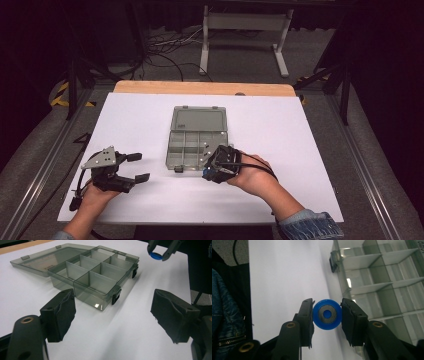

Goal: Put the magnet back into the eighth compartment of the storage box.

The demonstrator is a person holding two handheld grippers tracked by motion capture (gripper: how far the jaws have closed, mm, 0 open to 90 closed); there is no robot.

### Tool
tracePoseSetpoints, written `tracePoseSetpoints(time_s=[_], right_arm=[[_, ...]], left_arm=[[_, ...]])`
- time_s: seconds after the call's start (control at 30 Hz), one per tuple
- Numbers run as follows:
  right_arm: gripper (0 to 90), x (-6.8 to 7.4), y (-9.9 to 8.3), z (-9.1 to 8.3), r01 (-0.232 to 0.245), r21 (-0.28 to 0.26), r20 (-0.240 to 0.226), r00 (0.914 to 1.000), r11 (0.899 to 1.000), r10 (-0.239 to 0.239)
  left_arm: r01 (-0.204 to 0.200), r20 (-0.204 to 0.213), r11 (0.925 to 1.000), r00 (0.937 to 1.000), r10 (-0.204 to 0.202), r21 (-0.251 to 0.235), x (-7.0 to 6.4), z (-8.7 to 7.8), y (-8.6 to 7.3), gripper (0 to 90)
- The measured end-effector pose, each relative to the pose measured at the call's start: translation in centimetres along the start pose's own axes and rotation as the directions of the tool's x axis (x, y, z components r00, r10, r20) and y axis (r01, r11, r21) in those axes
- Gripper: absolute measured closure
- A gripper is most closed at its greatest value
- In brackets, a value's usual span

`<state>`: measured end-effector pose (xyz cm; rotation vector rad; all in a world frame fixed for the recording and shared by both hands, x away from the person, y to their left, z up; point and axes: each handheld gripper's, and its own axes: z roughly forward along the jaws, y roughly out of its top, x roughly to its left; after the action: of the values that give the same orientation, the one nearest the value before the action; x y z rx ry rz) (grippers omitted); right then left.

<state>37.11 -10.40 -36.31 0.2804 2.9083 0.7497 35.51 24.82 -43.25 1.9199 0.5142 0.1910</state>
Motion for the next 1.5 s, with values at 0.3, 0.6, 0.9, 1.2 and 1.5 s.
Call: tracePoseSetpoints(time_s=[0.3,0.6,0.9,1.2,1.5], right_arm=[[62.7,-1.8,-0.4,-0.8,-0.037,-0.012,0.049,0.9981,0.999,0.038],[62.7,-3.8,-1.3,-0.8,-0.09,0.001,0.091,0.9918,0.996,0.09],[62.7,-5.2,-1.9,-0.6,-0.124,0.004,0.107,0.9866,0.992,0.123],[62.7,-6.5,-2.4,-0.5,-0.161,0.012,0.123,0.9797,0.987,0.158],[62.6,-7.0,-2.8,0.3,-0.171,0.026,0.12,0.9787,0.985,0.167]], left_arm=[[0.001,0.001,1.0,1.0,-0.001,0.0,0.0,0.0,0.0,20.3],[-0.003,0.0,1.0,1.0,0.003,-0.001,0.0,0.0,0.0,20.2],[0.002,0.001,1.0,1.0,-0.002,0.0,0.0,0.0,0.0,20.2],[0.003,-0.002,1.0,1.0,-0.003,0.003,0.0,0.0,0.0,20.2],[-0.002,-0.008,0.9999,1.0,0.002,0.011,0.1,0.1,0.0,20.1]])
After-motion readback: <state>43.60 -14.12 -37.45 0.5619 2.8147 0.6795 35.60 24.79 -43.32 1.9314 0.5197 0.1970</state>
